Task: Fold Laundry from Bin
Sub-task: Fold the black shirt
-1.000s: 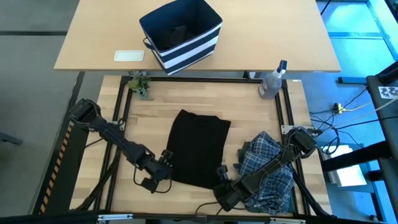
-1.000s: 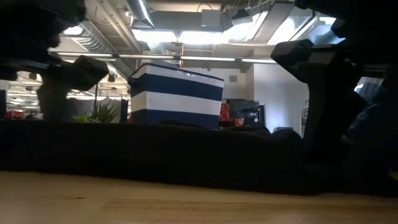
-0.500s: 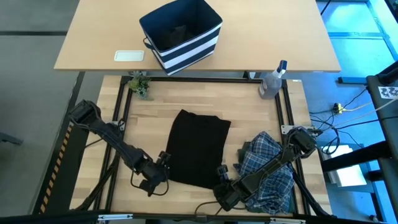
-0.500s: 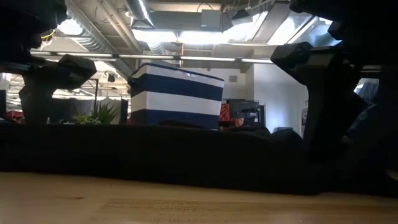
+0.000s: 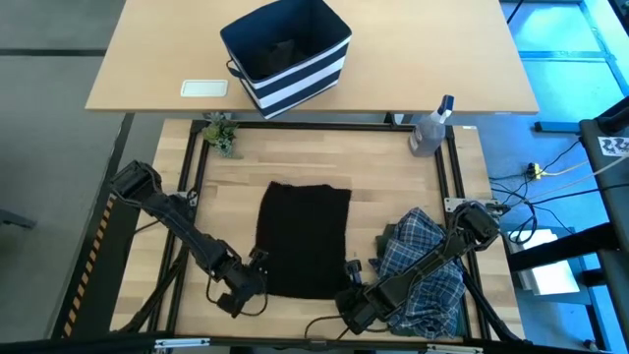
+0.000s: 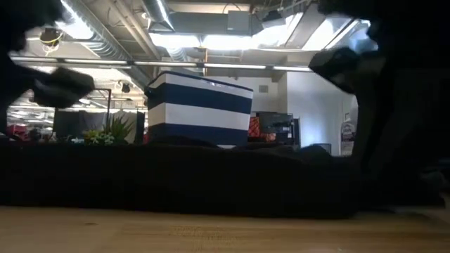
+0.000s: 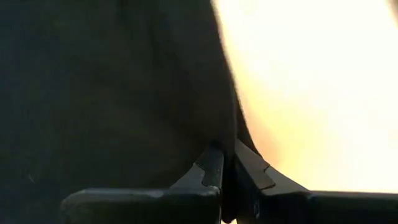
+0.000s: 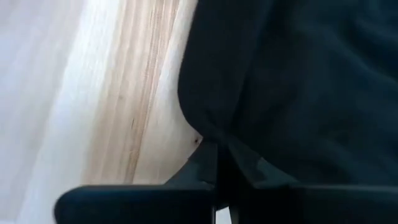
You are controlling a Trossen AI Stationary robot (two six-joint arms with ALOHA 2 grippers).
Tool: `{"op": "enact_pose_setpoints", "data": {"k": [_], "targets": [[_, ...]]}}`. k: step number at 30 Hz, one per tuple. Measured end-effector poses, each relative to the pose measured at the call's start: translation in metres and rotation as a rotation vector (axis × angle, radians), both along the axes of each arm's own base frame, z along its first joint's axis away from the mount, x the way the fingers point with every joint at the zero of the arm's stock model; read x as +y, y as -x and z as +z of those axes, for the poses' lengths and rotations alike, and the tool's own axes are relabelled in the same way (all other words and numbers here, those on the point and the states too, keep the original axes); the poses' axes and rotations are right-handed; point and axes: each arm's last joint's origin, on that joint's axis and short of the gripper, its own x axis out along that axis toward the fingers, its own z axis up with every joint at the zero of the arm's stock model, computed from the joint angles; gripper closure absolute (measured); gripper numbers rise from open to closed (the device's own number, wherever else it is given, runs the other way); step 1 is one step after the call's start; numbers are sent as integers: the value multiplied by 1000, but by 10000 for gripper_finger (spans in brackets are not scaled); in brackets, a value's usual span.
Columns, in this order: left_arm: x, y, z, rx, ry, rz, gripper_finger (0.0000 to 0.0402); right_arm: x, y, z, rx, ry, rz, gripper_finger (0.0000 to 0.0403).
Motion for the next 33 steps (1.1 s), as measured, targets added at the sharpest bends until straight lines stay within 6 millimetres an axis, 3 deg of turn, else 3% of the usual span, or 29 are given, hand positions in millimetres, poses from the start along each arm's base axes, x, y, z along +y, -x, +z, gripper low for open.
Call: {"op": "enact_pose_setpoints", "data": {"k": [7, 13, 22, 33], "targets": [[-32, -10, 44, -63, 62, -60, 399, 7, -8, 33, 12, 16, -1, 397], [-42, -15, 69, -88, 82, -64, 399, 8, -11, 66, -70, 0, 2, 399], [-31, 1, 85, -128, 1, 34, 401, -10, -6, 110, -218, 19, -51, 401], [10, 42, 85, -269, 141, 209, 401, -60, -31, 110, -190, 56, -198, 402]]}}
